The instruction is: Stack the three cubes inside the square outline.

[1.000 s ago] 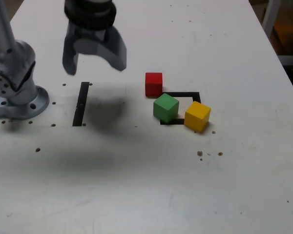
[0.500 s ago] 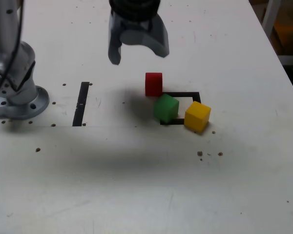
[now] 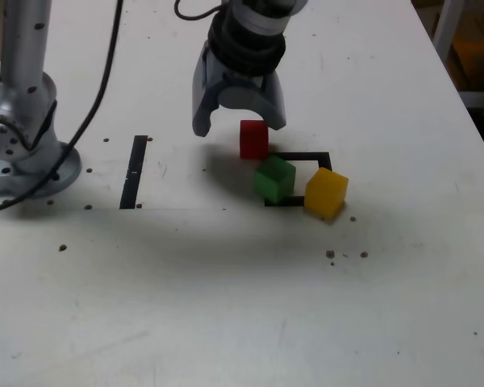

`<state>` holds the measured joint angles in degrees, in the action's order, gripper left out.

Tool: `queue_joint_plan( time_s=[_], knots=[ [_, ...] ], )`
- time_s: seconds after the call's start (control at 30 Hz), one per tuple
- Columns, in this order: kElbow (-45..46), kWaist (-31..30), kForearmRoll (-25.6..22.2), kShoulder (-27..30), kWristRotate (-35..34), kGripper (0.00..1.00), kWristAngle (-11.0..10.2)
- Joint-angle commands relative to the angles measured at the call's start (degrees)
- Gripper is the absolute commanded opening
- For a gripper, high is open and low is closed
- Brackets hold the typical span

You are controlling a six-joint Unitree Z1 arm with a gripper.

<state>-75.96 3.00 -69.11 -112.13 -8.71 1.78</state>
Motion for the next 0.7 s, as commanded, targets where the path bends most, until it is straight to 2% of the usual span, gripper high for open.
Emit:
queue_joint_plan(
  time_s=[0.0,0.23,0.67],
  knots=[
    [0.5,0.1,0.7,-0.4,0.2,0.98,0.2],
    [1.7,0.2,3.2,-1.4,0.4,0.98,0.7],
    [0.3,1.9,5.6,-5.2,5.0,0.83,0.7]
  ],
)
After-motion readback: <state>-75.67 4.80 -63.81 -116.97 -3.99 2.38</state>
